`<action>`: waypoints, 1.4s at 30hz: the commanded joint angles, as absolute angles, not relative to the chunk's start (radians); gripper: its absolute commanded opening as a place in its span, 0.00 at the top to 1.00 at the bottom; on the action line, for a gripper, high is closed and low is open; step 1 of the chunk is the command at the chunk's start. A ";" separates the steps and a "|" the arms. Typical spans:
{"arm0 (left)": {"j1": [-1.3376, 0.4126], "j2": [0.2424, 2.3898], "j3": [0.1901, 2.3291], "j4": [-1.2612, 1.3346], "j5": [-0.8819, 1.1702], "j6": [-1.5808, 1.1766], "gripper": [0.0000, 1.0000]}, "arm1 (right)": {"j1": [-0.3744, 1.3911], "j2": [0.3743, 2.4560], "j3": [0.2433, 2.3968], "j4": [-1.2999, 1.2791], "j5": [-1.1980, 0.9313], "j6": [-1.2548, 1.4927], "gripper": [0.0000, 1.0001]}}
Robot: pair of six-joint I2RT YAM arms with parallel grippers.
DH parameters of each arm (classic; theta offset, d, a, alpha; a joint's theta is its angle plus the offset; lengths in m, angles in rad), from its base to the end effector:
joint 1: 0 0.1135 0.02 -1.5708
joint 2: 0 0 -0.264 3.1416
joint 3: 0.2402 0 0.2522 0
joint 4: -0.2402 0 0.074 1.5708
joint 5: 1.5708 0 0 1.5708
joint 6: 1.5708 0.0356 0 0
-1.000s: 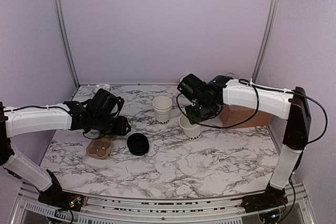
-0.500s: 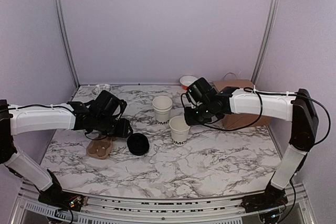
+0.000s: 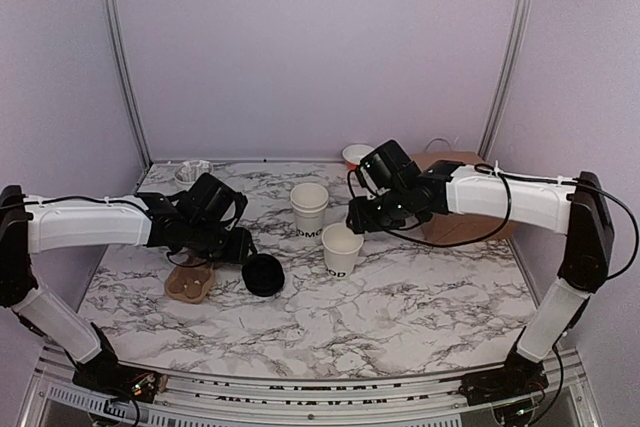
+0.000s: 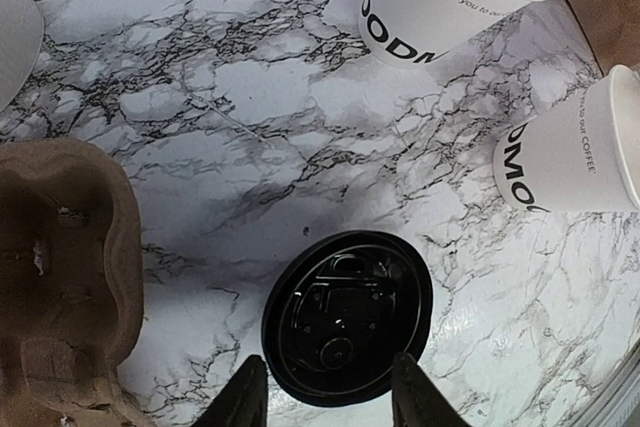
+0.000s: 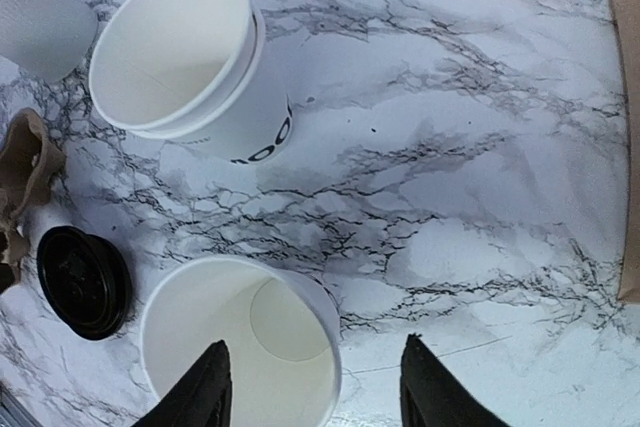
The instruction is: Pack the takeout coffee
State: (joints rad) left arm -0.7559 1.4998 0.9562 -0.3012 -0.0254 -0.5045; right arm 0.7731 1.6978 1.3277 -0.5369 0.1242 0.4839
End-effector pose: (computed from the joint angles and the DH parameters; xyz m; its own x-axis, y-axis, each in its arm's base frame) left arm 0.2296 -0.2152 0.2195 -0.8019 0.0919 -0.5904 0.3265 0.8949 -0.3043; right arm 0.2685 0.2558 0.2566 -0.7960 -0.1317 -0.5908 -0.3028 0.9318 0.2003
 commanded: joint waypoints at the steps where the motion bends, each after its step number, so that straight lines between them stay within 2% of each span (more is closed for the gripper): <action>1: -0.765 1.531 0.998 -0.335 -0.037 -0.481 0.57 | 0.773 1.631 1.381 -0.521 0.151 0.459 0.40; 3: -0.767 1.540 1.002 -0.345 -0.061 -0.476 0.58 | 0.772 1.612 1.377 -0.509 0.155 0.452 0.34; 8: -0.767 1.564 1.011 -0.375 -0.124 -0.463 0.59 | 0.773 1.535 1.338 -0.433 0.160 0.442 0.07; 10: -0.767 1.576 1.011 -0.381 -0.134 -0.456 0.59 | 0.773 1.488 1.303 -0.380 0.170 0.443 0.01; 18: -0.767 1.634 1.025 -0.380 -0.114 -0.448 0.61 | 0.769 1.357 1.198 -0.240 0.235 0.449 0.00; 42: -0.786 1.704 1.043 -0.361 -0.135 -0.459 0.72 | 0.769 1.298 1.136 -0.172 0.206 0.432 0.00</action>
State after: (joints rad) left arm -0.7792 1.6894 1.0187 -0.3489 -0.1150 -0.4599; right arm 0.7731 1.3220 1.1404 -0.2070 0.2108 0.4404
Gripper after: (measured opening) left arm 0.290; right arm 0.997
